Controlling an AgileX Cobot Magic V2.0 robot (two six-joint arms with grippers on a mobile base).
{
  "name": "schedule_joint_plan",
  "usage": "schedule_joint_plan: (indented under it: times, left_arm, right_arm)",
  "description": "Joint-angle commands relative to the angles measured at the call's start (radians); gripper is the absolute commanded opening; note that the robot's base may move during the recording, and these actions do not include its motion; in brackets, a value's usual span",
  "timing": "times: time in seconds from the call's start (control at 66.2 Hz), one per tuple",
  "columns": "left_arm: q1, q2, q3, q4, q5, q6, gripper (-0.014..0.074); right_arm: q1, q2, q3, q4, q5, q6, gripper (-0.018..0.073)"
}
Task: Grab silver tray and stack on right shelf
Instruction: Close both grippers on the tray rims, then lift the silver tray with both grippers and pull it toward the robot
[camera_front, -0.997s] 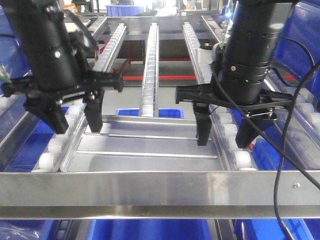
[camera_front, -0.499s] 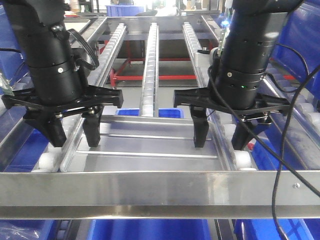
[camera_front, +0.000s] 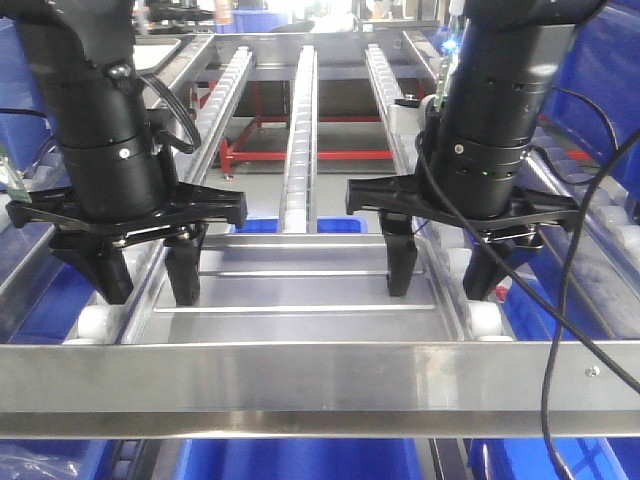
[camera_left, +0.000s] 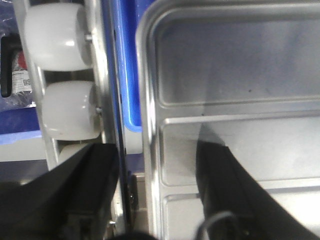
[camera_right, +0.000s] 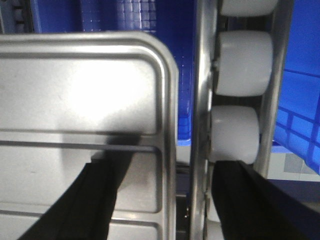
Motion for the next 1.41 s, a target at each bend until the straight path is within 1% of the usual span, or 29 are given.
schedule_joint_plan:
  times: [0.0,0.227,0.302,0.378,0.453,0.544,0.635,0.665,0.725,1.179,1.299,1.39]
  left_arm:
    - [-0.005,-0.047,-0.024,0.007,-0.015,-0.012,0.0262]
    - [-0.005,-0.047,-0.024,0.007,-0.015,-0.012,0.0262]
    - [-0.005,-0.047,-0.024,0.007,-0.015,-0.012,0.0253]
    - [-0.005,-0.047,-0.024,0.007,-0.015,-0.012,0.022]
    - [-0.005,-0.047,-0.024,0.002,-0.015,-0.012,0.0162]
    - [-0.005,-0.047,-0.024,-0.002,-0.015,-0.012,0.0055]
    - [-0.005,-0.047,-0.024,-0.003,-0.015,-0.012,-0.0072]
    - [-0.005,-0.047,-0.024,-0.003,-0.015,-0.012,-0.0108]
    - [-0.005,-0.047,-0.024,-0.004,-0.015,-0.012,-0.0094]
    - [-0.005,-0.047,-0.026,-0.005,-0.013,-0.012,-0.0101]
    - [-0.005,-0.049,-0.076,-0.009,0.045,-0.012,-0.0101]
    - [-0.005,-0.06,-0.138,-0.009,0.142,-0.012,-0.0101]
  right_arm:
    - [-0.006,-0.048,-0.033,-0.003,-0.021,-0.009,0.0519]
    - [-0.006,-0.048,-0.033,-0.003,-0.021,-0.009,0.0517]
    - [-0.006,-0.048,-0.033,-0.003,-0.02,-0.009,0.0487]
    - [-0.006,-0.048,-0.033,-0.003,-0.016,-0.009,0.0404]
    - [-0.006,-0.048,-0.033,-0.003,-0.009,-0.009,0.0301]
    - [-0.006,-0.048,-0.033,-0.003,0.001,-0.009,0.0158]
    - [-0.006,-0.048,-0.033,-0.003,0.006,-0.009,0.0041]
    - [-0.006,-0.048,-0.033,-0.003,0.006,-0.009,0.005]
    - [-0.006,-0.048,-0.033,-0.003,0.006,-0.009,0.0051]
    - [-0.006,-0.05,-0.035,-0.002,0.005,-0.009,0.0051]
    - [-0.006,-0.064,-0.068,-0.001,0.044,-0.008,0.0051]
    - [-0.006,-0.09,-0.122,-0.001,0.127,-0.008,0.0051]
